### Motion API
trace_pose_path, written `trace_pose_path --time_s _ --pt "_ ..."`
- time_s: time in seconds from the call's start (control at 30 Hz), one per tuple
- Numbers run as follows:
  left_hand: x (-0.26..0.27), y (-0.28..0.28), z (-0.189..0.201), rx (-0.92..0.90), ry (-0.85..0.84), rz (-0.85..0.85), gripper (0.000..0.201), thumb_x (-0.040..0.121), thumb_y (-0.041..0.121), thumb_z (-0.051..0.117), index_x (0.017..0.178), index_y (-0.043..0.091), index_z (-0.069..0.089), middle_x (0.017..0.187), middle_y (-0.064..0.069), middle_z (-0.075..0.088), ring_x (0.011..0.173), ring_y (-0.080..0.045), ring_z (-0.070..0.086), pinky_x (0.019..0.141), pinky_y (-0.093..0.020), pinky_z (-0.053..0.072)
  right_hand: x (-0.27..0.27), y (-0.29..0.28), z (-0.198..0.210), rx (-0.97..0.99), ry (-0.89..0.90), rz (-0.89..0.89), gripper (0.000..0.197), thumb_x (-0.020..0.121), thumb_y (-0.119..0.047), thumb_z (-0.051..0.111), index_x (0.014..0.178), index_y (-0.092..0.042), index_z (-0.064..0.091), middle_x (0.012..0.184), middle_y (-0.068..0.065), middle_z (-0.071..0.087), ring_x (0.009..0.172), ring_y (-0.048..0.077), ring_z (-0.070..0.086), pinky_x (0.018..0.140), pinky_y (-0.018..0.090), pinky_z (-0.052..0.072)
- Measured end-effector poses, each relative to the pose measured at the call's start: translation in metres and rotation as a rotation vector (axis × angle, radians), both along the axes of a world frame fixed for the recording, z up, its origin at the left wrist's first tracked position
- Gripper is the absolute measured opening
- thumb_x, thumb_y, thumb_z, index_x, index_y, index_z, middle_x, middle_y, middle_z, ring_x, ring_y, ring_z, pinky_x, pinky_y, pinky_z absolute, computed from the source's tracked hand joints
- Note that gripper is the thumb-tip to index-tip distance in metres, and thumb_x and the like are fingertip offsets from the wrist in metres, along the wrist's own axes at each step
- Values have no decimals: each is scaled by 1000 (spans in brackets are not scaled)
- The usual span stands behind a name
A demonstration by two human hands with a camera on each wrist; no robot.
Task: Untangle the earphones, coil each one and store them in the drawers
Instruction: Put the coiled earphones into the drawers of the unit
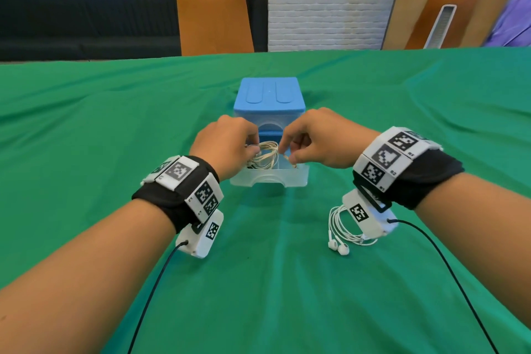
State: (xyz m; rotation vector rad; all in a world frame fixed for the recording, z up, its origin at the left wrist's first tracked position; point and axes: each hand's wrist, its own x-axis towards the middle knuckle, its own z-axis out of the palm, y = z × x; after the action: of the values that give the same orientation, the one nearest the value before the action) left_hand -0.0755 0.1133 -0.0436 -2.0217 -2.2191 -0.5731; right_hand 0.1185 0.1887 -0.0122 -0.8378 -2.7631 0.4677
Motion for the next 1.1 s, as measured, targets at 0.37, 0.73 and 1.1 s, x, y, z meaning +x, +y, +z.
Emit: trace_pose_path --time_s 0.37,0.73,1.1 --pt "-2 -1 3 -30 51 -93 17 94 25 61 96 22 78 88 -1 70 85 -29 63 74 -42 54 5 -3 -1 209 167 -55 14 84 -31 69 97 -27 68 108 -1 54 99 19 51 90 40 44" --pt "3 2 2 43 73 -102 13 92 36 64 92 30 75 84 15 66 87 -20 56 84 -39 41 8 -4 -11 195 -159 -28 114 67 -65 79 154 -46 8 166 -2 -9 153 22 -6 116 59 17" --pt "-1 -5 2 -55 186 -100 29 102 38 45 113 36 72 107 7 64 103 -26 46 78 -38 24 11 0 -22 363 -176 -37 48 83 -69 59 123 -44 65 166 -8 -3 153 24 -6 116 55 17"
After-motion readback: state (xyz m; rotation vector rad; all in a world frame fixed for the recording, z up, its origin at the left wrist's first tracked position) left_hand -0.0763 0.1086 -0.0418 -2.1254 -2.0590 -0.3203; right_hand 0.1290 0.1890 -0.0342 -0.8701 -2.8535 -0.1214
